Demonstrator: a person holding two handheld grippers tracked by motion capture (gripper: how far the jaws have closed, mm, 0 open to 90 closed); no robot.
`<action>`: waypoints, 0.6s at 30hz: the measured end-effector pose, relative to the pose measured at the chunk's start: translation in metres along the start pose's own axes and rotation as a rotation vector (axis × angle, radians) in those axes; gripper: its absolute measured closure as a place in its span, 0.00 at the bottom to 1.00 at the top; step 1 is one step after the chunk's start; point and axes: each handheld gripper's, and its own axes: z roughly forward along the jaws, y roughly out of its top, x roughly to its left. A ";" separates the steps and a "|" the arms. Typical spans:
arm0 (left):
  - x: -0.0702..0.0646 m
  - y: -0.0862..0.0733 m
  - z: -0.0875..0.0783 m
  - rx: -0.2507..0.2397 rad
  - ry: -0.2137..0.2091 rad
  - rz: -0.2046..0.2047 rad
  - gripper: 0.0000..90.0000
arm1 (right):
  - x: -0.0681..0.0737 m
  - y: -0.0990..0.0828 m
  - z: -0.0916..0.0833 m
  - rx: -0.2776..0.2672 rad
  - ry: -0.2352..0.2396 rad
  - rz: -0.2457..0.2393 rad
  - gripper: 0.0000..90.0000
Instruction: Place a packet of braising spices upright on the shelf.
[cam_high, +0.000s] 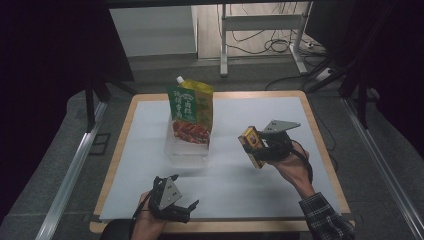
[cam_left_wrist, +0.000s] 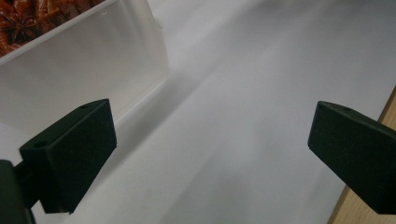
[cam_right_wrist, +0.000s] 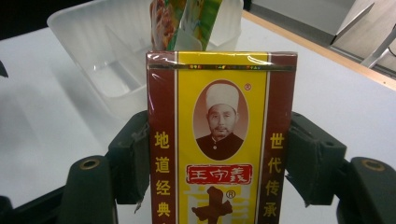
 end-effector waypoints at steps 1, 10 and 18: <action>0.000 0.000 0.000 0.000 0.001 0.000 0.01 | 0.000 0.000 0.000 -0.010 0.002 0.004 0.36; 0.001 0.000 -0.001 0.000 0.010 0.002 0.01 | 0.004 0.007 0.005 -0.059 0.010 -0.006 0.36; 0.002 0.000 -0.002 -0.004 0.020 0.001 0.01 | 0.011 0.017 0.009 -0.102 0.021 -0.018 0.36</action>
